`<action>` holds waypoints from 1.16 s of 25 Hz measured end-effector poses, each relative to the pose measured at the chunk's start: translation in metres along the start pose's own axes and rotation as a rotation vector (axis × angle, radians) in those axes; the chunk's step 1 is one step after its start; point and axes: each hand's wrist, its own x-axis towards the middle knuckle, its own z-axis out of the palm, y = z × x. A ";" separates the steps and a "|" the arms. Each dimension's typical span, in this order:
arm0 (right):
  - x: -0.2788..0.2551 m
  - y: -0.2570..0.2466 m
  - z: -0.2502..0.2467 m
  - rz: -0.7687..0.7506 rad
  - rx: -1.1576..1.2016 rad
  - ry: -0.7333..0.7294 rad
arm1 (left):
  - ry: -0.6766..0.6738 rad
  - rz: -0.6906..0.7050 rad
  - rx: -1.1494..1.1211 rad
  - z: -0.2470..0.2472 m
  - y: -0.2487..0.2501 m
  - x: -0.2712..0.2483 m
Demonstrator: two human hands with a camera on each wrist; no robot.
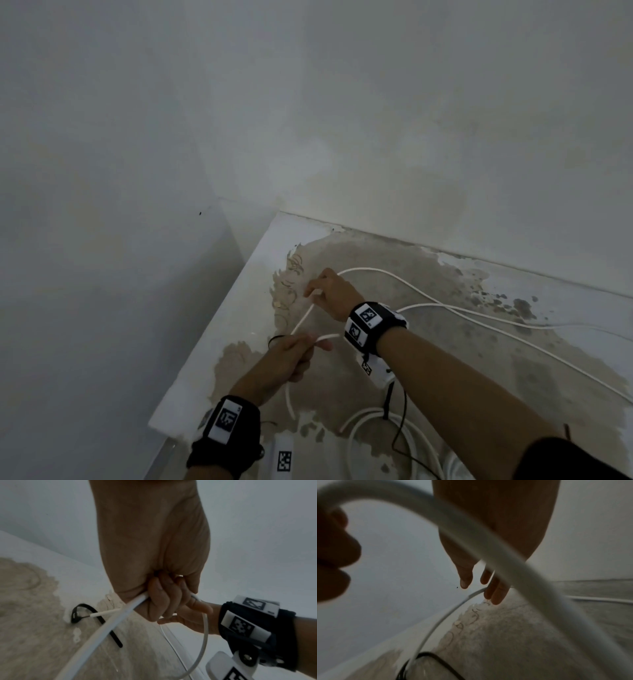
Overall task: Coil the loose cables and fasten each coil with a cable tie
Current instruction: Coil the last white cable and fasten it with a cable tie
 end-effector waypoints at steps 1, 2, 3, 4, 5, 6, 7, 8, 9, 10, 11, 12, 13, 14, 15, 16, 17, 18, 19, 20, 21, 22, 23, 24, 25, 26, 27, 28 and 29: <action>0.002 -0.003 -0.002 0.015 0.037 -0.019 | 0.014 0.008 -0.012 -0.006 0.001 -0.001; 0.000 -0.006 -0.007 0.023 0.080 -0.042 | 0.029 0.018 -0.028 -0.012 0.002 0.000; -0.004 -0.006 -0.012 0.032 0.138 -0.072 | 0.050 0.029 -0.052 -0.015 0.003 0.002; -0.012 -0.006 -0.019 0.056 0.212 -0.124 | 0.075 0.040 -0.086 -0.018 0.005 0.005; -0.022 -0.004 -0.024 0.093 0.291 -0.188 | 0.098 0.053 -0.133 -0.020 0.008 0.008; -0.034 -0.002 -0.031 0.134 0.355 -0.242 | 0.114 0.068 -0.191 -0.020 0.013 0.013; -0.047 0.004 -0.036 0.163 0.389 -0.262 | 0.121 0.084 -0.266 -0.019 0.020 0.018; -0.060 0.012 -0.042 0.177 0.383 -0.244 | 0.130 0.100 -0.366 -0.019 0.027 0.022; -0.072 0.026 -0.049 0.182 0.346 -0.189 | 0.139 0.122 -0.483 -0.019 0.037 0.027; -0.086 0.042 -0.057 0.176 0.284 -0.114 | 0.161 0.154 -0.596 -0.022 0.046 0.030; -0.101 0.058 -0.068 0.179 0.232 -0.035 | 0.192 0.196 -0.688 -0.024 0.057 0.034; -0.118 0.073 -0.079 0.200 0.197 0.026 | 0.223 0.241 -0.754 -0.027 0.068 0.038; -0.134 0.083 -0.089 0.215 0.190 0.063 | 0.250 0.282 -0.786 -0.029 0.077 0.041; -0.151 0.087 -0.098 0.227 0.152 0.062 | 0.262 0.310 -0.786 -0.025 0.086 0.045; -0.165 0.086 -0.103 0.219 0.087 0.034 | 0.256 0.328 -0.768 -0.018 0.092 0.048; -0.180 0.079 -0.108 0.197 -0.008 -0.003 | 0.229 0.335 -0.743 -0.004 0.098 0.051; -0.192 0.069 -0.111 0.153 -0.106 -0.034 | 0.196 0.335 -0.712 0.015 0.102 0.053; -0.203 0.054 -0.115 0.087 -0.179 -0.048 | 0.164 0.336 -0.668 0.036 0.105 0.054; -0.212 0.036 -0.121 0.014 -0.211 -0.038 | 0.136 0.345 -0.602 0.057 0.106 0.054; -0.221 0.020 -0.130 -0.048 -0.201 -0.005 | 0.103 0.363 -0.511 0.078 0.108 0.052; -0.233 0.005 -0.142 -0.097 -0.175 0.044 | 0.062 0.379 -0.402 0.100 0.110 0.048; -0.243 -0.008 -0.155 -0.140 -0.152 0.090 | 0.015 0.393 -0.288 0.121 0.113 0.041; -0.251 -0.019 -0.166 -0.176 -0.132 0.133 | -0.039 0.410 -0.177 0.137 0.116 0.033; -0.260 -0.024 -0.177 -0.198 -0.114 0.178 | -0.100 0.426 -0.075 0.154 0.121 0.024; -0.264 -0.026 -0.184 -0.214 -0.093 0.225 | -0.154 0.431 0.008 0.168 0.125 0.016; -0.270 -0.024 -0.191 -0.211 -0.079 0.285 | -0.205 0.417 0.057 0.181 0.129 0.011; -0.275 -0.019 -0.196 -0.193 -0.056 0.362 | -0.249 0.380 0.053 0.192 0.133 0.008; -0.278 -0.013 -0.200 -0.167 -0.018 0.447 | -0.299 0.318 -0.010 0.198 0.137 0.006; -0.284 -0.005 -0.202 -0.137 0.038 0.531 | -0.366 0.242 -0.116 0.204 0.141 0.006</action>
